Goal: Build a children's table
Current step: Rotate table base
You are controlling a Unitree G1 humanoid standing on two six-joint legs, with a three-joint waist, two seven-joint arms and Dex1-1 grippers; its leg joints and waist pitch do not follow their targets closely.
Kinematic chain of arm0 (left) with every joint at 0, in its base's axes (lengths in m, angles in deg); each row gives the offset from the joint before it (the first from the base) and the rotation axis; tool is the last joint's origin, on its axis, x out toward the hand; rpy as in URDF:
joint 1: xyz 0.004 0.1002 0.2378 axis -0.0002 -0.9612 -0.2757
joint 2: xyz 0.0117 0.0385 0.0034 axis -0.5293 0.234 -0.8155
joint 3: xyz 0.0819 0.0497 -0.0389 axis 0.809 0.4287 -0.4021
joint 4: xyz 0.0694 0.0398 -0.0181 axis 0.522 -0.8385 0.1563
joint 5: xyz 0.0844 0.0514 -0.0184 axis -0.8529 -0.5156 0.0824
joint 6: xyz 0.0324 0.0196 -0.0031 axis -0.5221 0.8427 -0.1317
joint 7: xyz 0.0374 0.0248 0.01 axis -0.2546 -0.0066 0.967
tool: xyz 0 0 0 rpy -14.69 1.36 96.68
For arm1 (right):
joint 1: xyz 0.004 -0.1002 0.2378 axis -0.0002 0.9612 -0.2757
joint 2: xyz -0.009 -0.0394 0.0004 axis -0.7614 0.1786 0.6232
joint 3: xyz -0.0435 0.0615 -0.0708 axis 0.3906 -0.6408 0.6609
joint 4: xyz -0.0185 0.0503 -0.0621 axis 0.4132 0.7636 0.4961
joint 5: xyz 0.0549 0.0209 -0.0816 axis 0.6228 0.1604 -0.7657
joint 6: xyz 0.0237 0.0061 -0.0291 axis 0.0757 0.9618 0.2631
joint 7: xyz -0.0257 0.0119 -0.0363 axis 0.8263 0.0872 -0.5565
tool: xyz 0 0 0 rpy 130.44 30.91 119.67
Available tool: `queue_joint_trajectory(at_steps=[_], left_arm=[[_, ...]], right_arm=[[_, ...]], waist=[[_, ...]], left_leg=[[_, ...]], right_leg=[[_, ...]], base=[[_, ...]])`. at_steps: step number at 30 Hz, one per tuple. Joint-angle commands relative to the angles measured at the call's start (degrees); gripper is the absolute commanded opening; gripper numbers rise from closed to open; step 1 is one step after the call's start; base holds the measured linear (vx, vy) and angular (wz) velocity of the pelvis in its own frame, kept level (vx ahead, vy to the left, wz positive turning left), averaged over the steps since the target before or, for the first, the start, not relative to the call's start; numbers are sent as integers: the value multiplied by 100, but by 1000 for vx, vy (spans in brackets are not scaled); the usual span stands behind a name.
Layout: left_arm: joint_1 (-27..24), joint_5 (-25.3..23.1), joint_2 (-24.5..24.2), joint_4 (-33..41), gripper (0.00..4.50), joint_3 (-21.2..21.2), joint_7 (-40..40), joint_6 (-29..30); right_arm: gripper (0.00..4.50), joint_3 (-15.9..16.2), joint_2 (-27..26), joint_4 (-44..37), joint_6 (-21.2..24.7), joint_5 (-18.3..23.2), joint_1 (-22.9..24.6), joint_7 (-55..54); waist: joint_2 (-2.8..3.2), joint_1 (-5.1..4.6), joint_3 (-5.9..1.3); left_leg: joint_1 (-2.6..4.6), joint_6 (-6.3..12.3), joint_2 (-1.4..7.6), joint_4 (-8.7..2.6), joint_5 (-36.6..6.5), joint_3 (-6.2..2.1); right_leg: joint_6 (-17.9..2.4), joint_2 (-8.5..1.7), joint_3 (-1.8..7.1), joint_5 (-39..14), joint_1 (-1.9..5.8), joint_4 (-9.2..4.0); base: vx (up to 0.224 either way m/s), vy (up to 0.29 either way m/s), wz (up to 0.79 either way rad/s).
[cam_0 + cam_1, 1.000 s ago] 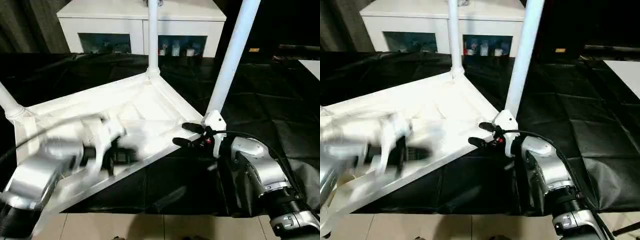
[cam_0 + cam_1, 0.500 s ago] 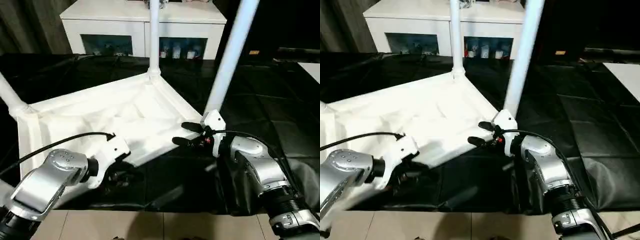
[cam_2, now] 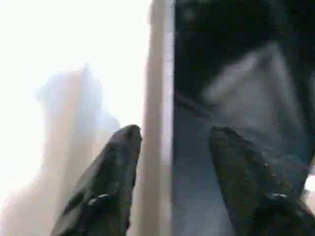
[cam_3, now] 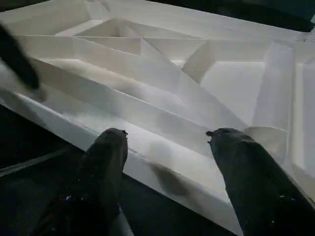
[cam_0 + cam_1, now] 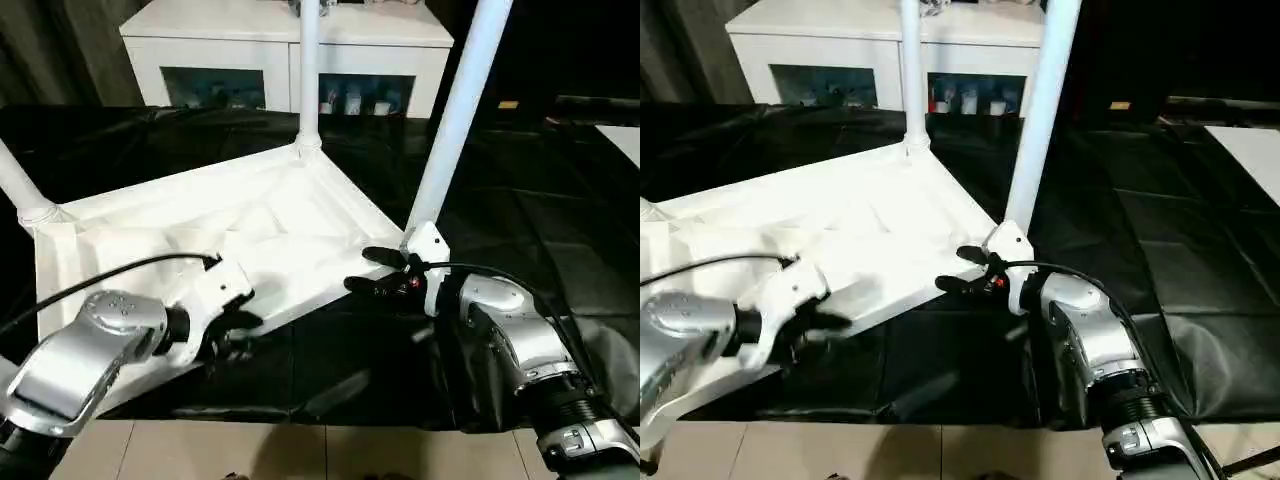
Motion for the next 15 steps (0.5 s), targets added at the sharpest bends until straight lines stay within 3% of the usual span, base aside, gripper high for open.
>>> queue_joint_trajectory(at_steps=[1,5,8,11,15], left_arm=[[31,-77,-89,-82,260,19,37,-59],[-37,-192,-182,-293,260,206,72,-139],[-108,-198,-250,-364,260,283,0,-85],[-137,-196,-256,-385,231,254,34,-16],[-118,-153,-259,-419,182,231,38,-14]], right_arm=[[301,20,7,31,-80,-49,-132,42],[301,35,1,30,-104,-68,-118,42],[301,39,7,20,-109,-71,-104,46],[301,25,6,37,-117,-72,-116,24],[301,-12,-28,67,-133,-71,-143,-23]], waist=[[31,9,-383],[66,7,-381],[58,-2,-354],[72,-2,-340],[59,4,-342]], left_leg=[[-22,169,37,-423,-1182,20],[-18,210,37,-416,-1068,29],[-12,157,38,-435,-1373,28],[9,74,47,-454,-1652,8],[13,73,47,-451,-1641,7]], right_leg=[[-1190,-163,195,-1473,302,-315],[-1355,-159,192,-1136,311,-280],[-1273,-165,192,-1541,306,-327],[-1123,-178,191,-2009,289,-372],[-1112,-177,193,-1996,281,-374]], base=[[0,0,0],[0,0,0],[0,0,0],[0,0,0],[0,0,0]])
